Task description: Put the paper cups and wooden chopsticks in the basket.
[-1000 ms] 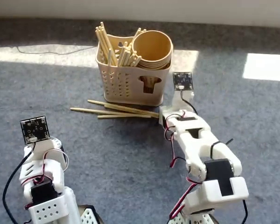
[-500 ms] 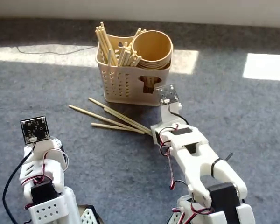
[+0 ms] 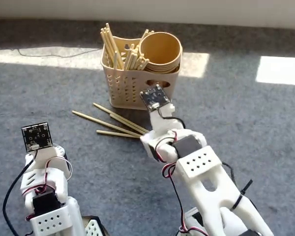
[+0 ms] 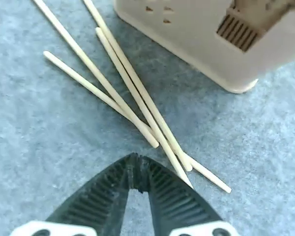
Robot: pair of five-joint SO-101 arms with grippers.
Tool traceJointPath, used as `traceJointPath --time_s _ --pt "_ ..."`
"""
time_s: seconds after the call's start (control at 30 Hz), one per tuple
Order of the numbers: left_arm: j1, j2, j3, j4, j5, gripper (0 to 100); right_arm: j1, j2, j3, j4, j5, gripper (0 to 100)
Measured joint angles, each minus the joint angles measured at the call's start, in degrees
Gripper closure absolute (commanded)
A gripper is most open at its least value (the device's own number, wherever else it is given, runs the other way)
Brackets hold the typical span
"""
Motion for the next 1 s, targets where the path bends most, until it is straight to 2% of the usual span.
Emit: traceJointPath --time_s 0.07,0.27,1.0 --pt "0.0 0.0 0.0 0.0 0.0 99 -2.02 1.41 -4.75 4.57 1.23 83.0" --pt "0.0 0.0 0.0 0.0 0.0 99 -7.47 10.64 -13.89 12.22 5.36 82.5" --pt "0.0 0.0 0.09 0.35 0.0 99 -13.98 47.56 -39.65 12.4 16.88 82.5"
